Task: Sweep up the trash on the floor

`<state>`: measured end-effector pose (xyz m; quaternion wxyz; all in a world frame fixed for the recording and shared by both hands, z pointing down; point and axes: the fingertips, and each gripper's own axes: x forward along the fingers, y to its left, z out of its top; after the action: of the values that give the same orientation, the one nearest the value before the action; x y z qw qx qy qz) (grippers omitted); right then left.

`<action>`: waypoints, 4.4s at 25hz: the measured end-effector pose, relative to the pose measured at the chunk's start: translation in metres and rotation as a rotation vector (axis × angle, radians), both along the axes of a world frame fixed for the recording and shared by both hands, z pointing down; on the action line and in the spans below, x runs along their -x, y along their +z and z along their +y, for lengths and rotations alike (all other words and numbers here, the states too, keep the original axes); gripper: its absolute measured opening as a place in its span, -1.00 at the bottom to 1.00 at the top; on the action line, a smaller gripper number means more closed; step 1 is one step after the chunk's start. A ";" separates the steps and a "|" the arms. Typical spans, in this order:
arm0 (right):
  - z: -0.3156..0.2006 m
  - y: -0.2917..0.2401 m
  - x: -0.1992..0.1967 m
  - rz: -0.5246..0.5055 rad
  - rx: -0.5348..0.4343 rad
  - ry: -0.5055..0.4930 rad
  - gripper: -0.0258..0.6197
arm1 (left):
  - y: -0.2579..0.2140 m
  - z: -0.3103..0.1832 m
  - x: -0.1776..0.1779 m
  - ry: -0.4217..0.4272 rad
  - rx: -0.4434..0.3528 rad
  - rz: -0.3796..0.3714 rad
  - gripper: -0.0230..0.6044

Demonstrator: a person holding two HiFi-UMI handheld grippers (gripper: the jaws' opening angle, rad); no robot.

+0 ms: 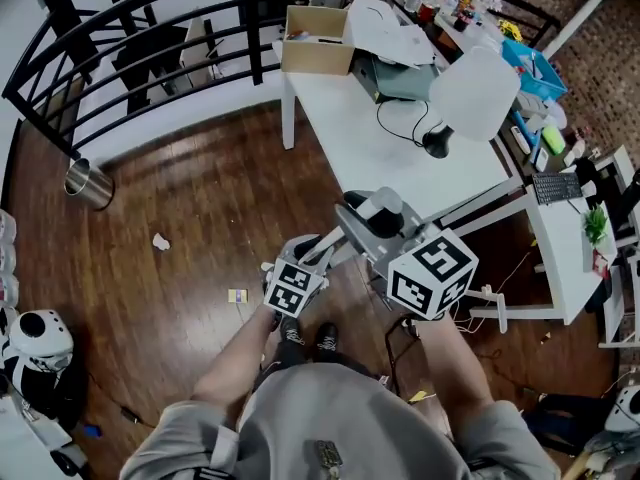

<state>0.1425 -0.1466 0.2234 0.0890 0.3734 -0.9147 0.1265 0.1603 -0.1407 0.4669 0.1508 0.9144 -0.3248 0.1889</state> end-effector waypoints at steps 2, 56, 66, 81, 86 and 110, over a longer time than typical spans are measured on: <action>0.013 -0.002 -0.011 -0.012 -0.004 0.007 -0.69 | -0.002 0.010 -0.006 0.016 -0.004 -0.014 -0.57; 0.763 0.069 -0.406 -0.051 0.005 1.280 -0.68 | 0.072 0.765 -0.395 1.390 0.007 -0.089 -0.55; 0.796 0.167 -0.433 -0.003 0.084 1.442 -0.68 | 0.167 0.814 -0.427 1.515 0.053 -0.096 -0.53; 0.787 0.232 -0.435 -0.103 0.226 1.376 -0.67 | 0.228 0.791 -0.419 1.480 0.085 -0.157 -0.51; 0.746 0.234 -0.411 -0.073 0.251 1.221 -0.67 | 0.227 0.753 -0.397 1.448 0.064 -0.166 -0.52; 0.416 0.270 -0.202 -0.172 0.347 0.828 -0.67 | 0.261 0.409 -0.157 1.148 0.128 -0.363 -0.52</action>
<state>0.3443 0.2693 0.4938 0.0158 0.6752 -0.6577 0.3334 0.3173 0.2682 0.7275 0.0217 0.8859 0.2118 0.4122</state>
